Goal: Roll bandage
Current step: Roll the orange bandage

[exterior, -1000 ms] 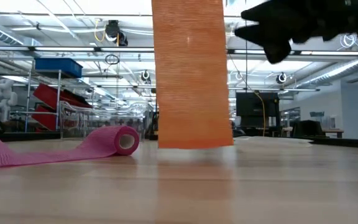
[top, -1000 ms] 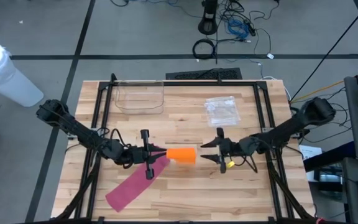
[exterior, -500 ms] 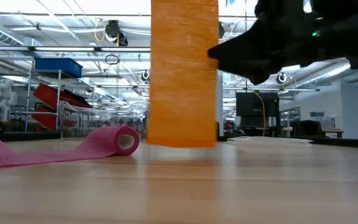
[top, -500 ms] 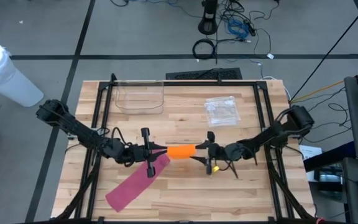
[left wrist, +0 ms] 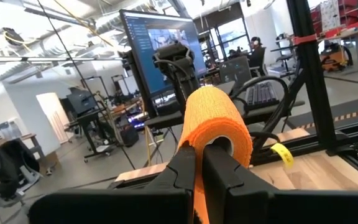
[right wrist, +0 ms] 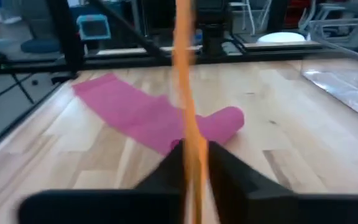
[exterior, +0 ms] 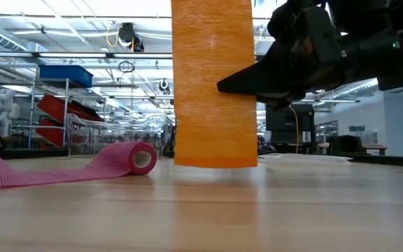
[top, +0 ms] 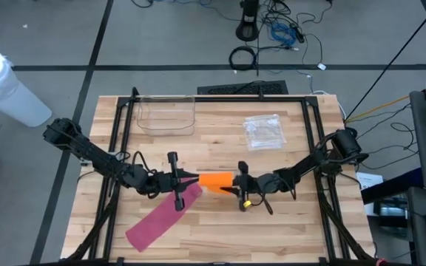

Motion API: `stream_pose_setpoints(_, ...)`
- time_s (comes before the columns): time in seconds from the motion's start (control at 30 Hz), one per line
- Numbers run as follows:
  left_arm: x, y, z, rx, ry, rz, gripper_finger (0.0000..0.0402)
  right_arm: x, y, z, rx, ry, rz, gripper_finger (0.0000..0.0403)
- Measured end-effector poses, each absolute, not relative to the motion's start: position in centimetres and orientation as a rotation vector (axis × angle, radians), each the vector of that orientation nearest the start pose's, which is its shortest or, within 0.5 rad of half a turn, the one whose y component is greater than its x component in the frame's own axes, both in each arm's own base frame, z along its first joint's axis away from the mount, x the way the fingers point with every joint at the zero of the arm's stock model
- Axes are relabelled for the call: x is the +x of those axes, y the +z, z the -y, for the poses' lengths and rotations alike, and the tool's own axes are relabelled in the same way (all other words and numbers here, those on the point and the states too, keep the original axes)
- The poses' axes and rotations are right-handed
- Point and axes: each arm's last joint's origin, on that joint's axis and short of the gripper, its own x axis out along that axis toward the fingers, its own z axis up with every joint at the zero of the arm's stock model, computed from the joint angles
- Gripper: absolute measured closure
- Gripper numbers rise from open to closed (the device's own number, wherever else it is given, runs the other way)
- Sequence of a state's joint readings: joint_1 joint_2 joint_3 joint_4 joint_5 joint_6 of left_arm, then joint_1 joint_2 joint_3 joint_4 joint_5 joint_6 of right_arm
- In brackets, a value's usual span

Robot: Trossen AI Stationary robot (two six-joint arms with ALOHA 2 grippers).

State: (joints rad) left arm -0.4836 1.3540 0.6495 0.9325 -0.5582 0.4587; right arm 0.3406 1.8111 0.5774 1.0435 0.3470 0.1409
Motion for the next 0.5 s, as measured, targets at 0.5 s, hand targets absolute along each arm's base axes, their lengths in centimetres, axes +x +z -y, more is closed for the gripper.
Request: stream_pose_setpoints(0.5,25.4,26.8,11.2,0.364,0.227,0.133,0.0391,29.0,13.4,-12.5,0.11,0.093,-0.16,0.0403)
